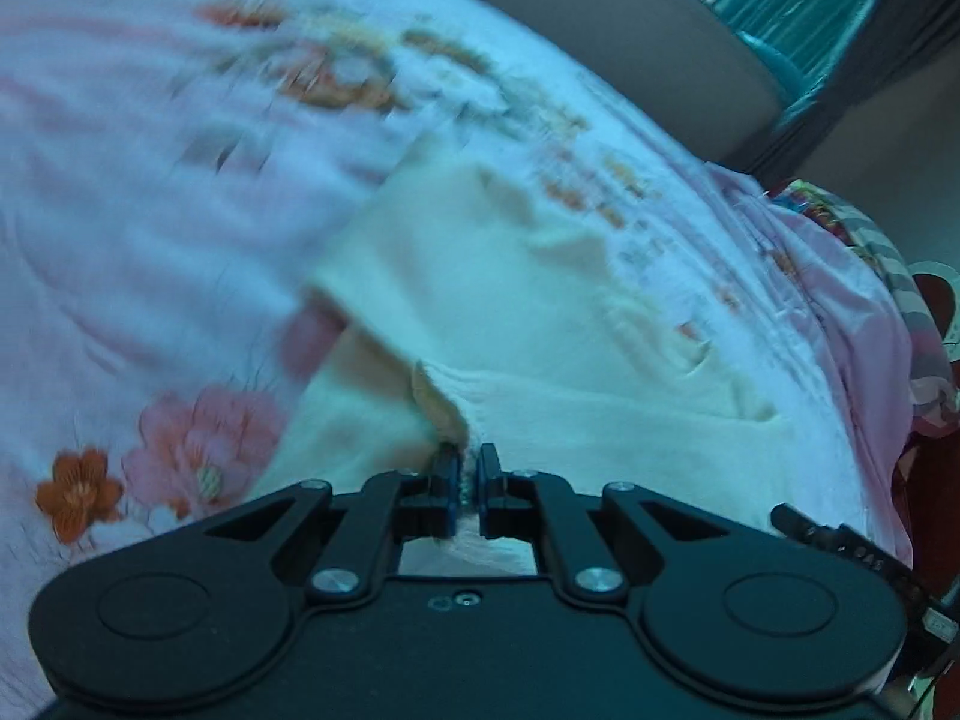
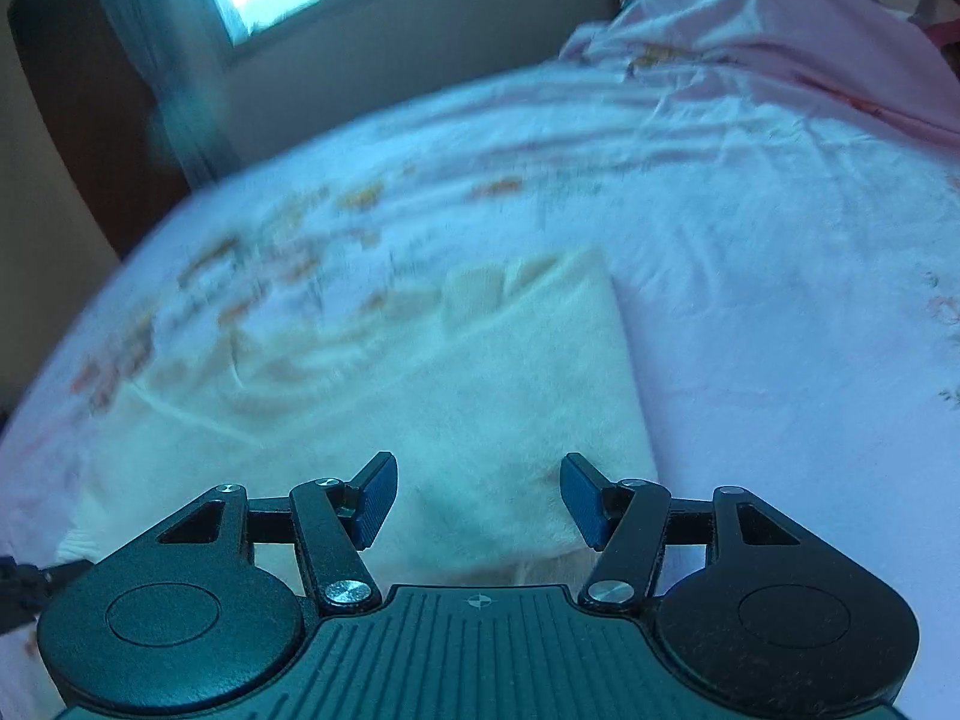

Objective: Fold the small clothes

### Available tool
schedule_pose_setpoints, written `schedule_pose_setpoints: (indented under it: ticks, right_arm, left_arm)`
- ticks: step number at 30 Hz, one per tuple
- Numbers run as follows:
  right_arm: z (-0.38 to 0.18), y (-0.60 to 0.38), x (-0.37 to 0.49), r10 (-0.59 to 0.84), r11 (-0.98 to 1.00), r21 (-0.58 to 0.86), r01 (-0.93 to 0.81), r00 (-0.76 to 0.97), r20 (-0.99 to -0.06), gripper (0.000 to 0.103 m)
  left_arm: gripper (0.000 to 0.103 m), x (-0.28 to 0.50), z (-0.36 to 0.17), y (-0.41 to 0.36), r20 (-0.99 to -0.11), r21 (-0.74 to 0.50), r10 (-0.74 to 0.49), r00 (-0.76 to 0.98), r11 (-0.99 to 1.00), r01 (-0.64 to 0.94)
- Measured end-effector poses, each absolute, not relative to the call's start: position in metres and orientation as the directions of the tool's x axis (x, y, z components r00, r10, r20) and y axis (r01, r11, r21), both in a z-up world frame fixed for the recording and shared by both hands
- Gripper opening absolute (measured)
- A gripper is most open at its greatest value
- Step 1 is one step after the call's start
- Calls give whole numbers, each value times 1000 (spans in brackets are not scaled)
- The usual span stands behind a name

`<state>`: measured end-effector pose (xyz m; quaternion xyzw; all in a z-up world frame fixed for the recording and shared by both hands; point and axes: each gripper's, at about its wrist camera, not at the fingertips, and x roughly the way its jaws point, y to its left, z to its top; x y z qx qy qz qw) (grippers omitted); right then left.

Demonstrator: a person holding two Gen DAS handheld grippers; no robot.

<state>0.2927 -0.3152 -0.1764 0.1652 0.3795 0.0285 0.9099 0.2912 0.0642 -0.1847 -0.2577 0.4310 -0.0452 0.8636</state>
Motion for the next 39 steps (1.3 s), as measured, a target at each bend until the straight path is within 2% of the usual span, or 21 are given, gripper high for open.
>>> schedule_pose_setpoints:
  ticks: [3,5,7,9,11,13,15,17,20,23,26,27,29,33,35,39]
  right_arm:
    - [-176,-314,295,186,950,308,51,699,-690,60]
    - [-163,-314,295,175,954,296,38,732,-658,60]
    - [-156,-313,296,169,956,292,29,757,-631,60]
    - [-164,-308,302,182,954,297,31,728,-661,60]
    - [-182,-299,308,175,968,250,18,665,-726,60]
    - [-180,-296,303,165,971,239,15,678,-716,60]
    - [-170,-297,296,200,958,287,5,704,-681,60]
    - [-160,-291,287,199,961,278,-14,733,-651,60]
    - [-176,-273,296,178,979,200,-42,657,-732,60]
    - [-172,-275,291,195,970,242,-26,680,-707,60]
    - [-158,-271,281,182,973,229,-38,732,-656,60]
    - [-160,-269,281,160,979,201,-31,731,-664,60]
    - [-179,-268,291,155,983,182,-25,646,-747,60]
    - [-169,-278,280,180,977,211,-41,693,-698,60]
    - [-161,-284,282,161,976,217,-19,734,-660,60]
    - [-155,-295,313,147,973,232,12,743,-653,60]
  left_arm:
    - [4,296,-173,69,-698,-493,-302,649,860,-130]
    - [5,299,-164,70,-683,-488,-299,666,865,-113]
    - [6,301,-169,66,-712,-455,-292,638,884,-104]
    - [8,297,-185,58,-751,-419,-285,595,903,-97]
    - [11,293,-185,61,-749,-420,-278,601,901,-106]
    - [16,289,-177,66,-745,-435,-278,606,891,-126]
    - [20,281,-162,70,-720,-421,-253,646,900,-116]
    - [21,277,-156,72,-711,-412,-240,661,904,-116]
    - [21,279,-157,64,-712,-418,-260,652,903,-97]
    - [21,285,-156,52,-708,-409,-272,652,911,-64]
    - [21,299,-167,42,-744,-352,-250,620,935,-46]
    - [20,302,-174,41,-759,-335,-234,608,941,-56]
    - [20,305,-183,43,-768,-328,-238,594,944,-45]
    - [20,302,-160,46,-739,-330,-247,627,944,-17]
    - [25,313,-152,44,-725,-316,-244,644,949,5]
    - [25,353,-156,42,-730,-296,-225,645,955,-1]
